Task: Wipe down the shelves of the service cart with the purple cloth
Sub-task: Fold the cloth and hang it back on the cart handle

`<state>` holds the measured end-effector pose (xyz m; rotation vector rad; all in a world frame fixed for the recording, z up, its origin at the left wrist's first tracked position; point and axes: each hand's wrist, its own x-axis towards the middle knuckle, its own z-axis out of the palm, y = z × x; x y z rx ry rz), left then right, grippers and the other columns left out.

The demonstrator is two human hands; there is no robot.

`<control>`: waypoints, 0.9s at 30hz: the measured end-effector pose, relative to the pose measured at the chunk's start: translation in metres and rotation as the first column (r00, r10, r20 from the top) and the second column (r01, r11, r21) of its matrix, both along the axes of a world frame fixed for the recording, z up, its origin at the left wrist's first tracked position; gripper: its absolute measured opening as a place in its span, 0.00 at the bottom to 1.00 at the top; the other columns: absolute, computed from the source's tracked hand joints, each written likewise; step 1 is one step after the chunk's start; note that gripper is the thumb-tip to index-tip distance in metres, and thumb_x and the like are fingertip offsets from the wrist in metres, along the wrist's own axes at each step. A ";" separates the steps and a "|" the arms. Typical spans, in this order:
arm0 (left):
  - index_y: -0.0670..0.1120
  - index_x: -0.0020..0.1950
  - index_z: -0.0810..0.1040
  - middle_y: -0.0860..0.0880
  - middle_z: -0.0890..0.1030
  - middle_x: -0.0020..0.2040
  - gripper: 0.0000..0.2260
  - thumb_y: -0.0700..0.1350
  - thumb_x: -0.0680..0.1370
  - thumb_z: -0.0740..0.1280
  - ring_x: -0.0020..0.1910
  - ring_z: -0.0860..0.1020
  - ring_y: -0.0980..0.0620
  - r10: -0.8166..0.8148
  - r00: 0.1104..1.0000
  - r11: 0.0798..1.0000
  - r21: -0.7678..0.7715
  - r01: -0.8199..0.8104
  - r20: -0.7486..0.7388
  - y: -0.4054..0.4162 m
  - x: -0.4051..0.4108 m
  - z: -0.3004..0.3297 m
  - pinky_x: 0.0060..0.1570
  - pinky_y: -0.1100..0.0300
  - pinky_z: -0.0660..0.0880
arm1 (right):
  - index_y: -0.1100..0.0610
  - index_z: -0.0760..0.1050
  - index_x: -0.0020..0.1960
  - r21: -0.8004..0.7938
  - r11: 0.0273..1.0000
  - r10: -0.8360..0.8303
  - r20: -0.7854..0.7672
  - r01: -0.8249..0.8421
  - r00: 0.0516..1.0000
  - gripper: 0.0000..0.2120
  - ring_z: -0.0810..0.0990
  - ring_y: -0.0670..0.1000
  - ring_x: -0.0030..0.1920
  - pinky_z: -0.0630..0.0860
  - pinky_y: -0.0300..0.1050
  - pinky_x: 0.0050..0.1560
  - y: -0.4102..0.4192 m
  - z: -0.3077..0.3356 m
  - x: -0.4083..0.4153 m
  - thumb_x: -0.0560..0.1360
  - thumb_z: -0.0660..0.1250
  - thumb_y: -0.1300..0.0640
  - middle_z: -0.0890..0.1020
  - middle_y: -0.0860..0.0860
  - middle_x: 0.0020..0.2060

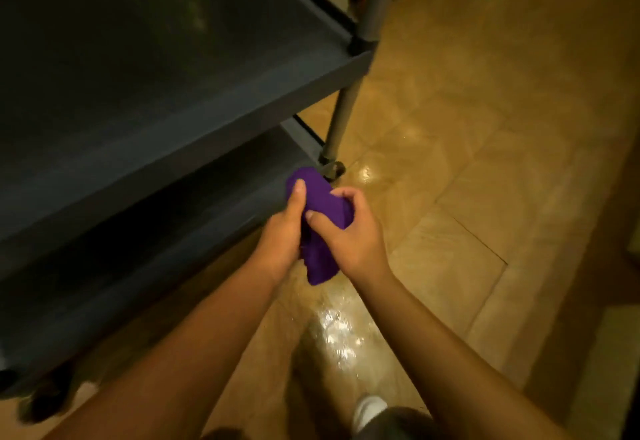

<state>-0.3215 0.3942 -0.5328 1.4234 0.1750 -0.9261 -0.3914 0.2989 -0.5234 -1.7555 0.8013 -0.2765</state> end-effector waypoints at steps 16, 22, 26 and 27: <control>0.57 0.59 0.80 0.57 0.86 0.54 0.20 0.62 0.71 0.74 0.53 0.84 0.58 -0.238 0.896 0.970 0.045 0.239 0.375 -0.042 -0.073 0.411 0.47 0.64 0.80 | 0.53 0.82 0.60 0.586 0.808 -0.131 0.081 0.059 0.988 0.13 0.87 0.50 0.56 0.82 0.44 0.53 -0.082 0.396 -0.101 0.76 0.75 0.53 0.88 0.51 0.54; 0.47 0.63 0.77 0.49 0.85 0.56 0.32 0.60 0.64 0.79 0.54 0.85 0.52 -0.186 0.916 0.982 0.079 0.169 0.355 -0.051 -0.089 0.511 0.48 0.58 0.80 | 0.52 0.79 0.50 0.568 0.820 -0.117 0.278 -0.065 0.954 0.10 0.86 0.50 0.49 0.83 0.46 0.50 -0.119 0.505 -0.114 0.72 0.76 0.60 0.86 0.51 0.47; 0.44 0.64 0.80 0.45 0.85 0.60 0.27 0.56 0.69 0.78 0.59 0.83 0.47 -0.192 0.965 0.965 -0.142 0.219 0.178 -0.074 -0.083 0.568 0.51 0.59 0.81 | 0.51 0.83 0.57 0.667 0.707 -0.038 0.371 -0.238 0.928 0.10 0.87 0.50 0.54 0.83 0.42 0.51 -0.159 0.561 -0.103 0.76 0.74 0.56 0.87 0.53 0.54; 0.44 0.62 0.82 0.43 0.84 0.60 0.25 0.56 0.70 0.78 0.60 0.83 0.46 -0.225 0.962 0.952 -0.174 0.251 0.157 -0.080 -0.079 0.582 0.51 0.59 0.80 | 0.50 0.83 0.57 0.652 0.715 -0.016 0.375 -0.251 0.927 0.09 0.87 0.50 0.55 0.83 0.42 0.51 -0.170 0.573 -0.098 0.77 0.74 0.54 0.87 0.53 0.55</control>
